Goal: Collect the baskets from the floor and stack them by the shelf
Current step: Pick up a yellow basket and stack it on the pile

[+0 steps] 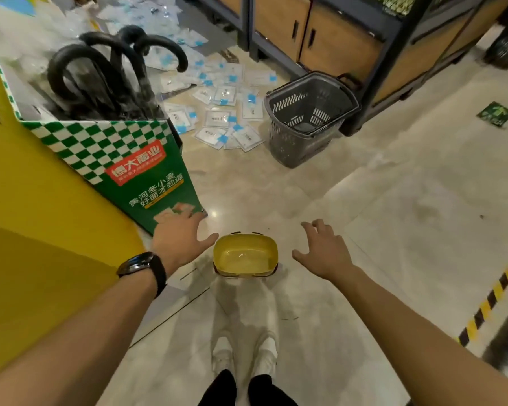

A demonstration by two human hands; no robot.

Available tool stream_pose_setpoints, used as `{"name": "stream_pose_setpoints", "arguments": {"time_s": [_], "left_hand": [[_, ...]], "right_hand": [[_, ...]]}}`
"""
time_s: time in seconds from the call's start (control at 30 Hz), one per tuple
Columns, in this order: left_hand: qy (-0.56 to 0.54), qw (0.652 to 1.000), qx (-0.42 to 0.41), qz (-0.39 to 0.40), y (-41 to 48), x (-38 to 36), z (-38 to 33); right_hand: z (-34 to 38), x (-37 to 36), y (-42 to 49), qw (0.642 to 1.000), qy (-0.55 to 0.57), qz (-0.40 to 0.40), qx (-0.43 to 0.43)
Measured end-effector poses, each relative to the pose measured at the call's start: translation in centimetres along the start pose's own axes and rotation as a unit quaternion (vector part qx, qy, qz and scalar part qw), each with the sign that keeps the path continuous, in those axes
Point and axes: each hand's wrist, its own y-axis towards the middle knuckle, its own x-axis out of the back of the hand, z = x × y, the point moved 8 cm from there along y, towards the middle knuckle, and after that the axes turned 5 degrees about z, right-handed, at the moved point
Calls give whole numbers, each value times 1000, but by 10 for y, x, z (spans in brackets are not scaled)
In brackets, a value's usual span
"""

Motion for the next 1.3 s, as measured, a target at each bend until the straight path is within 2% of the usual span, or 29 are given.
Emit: {"name": "stream_pose_setpoints", "arguments": {"time_s": [0.2, 0.47, 0.67, 0.87, 1.0, 1.13, 1.23, 1.3], "left_hand": [[-10, 999, 3, 42, 43, -114, 12], [-8, 1000, 13, 23, 135, -287, 40], [-28, 999, 17, -32, 201, -411, 73], [-68, 994, 33, -83, 249, -498, 86], [-106, 988, 50, -96, 259, -531, 87], [-166, 977, 79, -112, 261, -549, 91], [-270, 948, 103, -135, 265, -562, 97], [-353, 916, 142, -130, 268, -576, 102]], "right_hand": [[-24, -94, 58, 1000, 17, 13, -12], [-34, -262, 172, 1000, 24, 14, 3], [-56, -365, 263, 1000, 23, -19, 5], [-77, -424, 319, 996, 33, -80, 4], [-92, -446, 334, 982, 137, -130, -17], [-104, -466, 346, 946, 278, -151, -72], [-102, -478, 353, 907, 377, -171, -80], [-104, -483, 356, 877, 433, -185, -96]]}}
